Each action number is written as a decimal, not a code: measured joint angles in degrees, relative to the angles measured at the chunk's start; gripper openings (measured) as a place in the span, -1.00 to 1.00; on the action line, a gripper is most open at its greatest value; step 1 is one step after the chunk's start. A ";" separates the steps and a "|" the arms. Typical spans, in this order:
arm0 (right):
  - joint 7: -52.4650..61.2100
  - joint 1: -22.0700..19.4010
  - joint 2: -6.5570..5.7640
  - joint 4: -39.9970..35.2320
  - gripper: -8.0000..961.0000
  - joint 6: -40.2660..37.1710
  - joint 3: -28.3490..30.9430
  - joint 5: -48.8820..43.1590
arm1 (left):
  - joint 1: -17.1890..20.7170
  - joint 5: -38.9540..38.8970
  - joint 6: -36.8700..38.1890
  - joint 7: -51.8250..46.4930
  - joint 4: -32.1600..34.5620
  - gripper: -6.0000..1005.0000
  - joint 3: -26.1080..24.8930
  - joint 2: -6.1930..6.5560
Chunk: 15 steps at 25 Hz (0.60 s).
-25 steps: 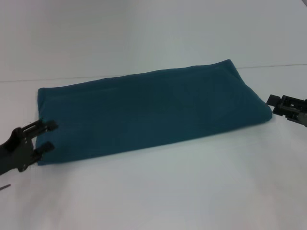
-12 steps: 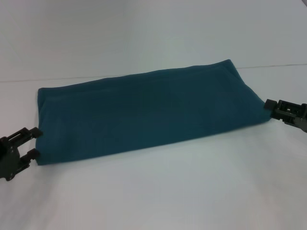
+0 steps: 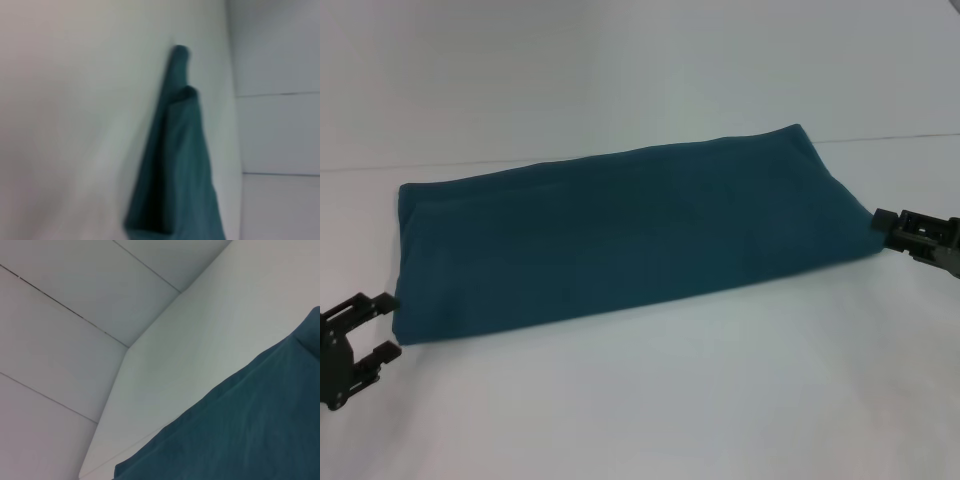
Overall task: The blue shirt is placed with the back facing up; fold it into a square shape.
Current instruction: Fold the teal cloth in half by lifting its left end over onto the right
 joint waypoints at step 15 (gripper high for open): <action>-0.38 -0.47 0.04 0.90 0.29 1.37 0.34 0.00 | -3.08 3.54 -8.06 -5.79 -3.05 0.38 0.65 0.59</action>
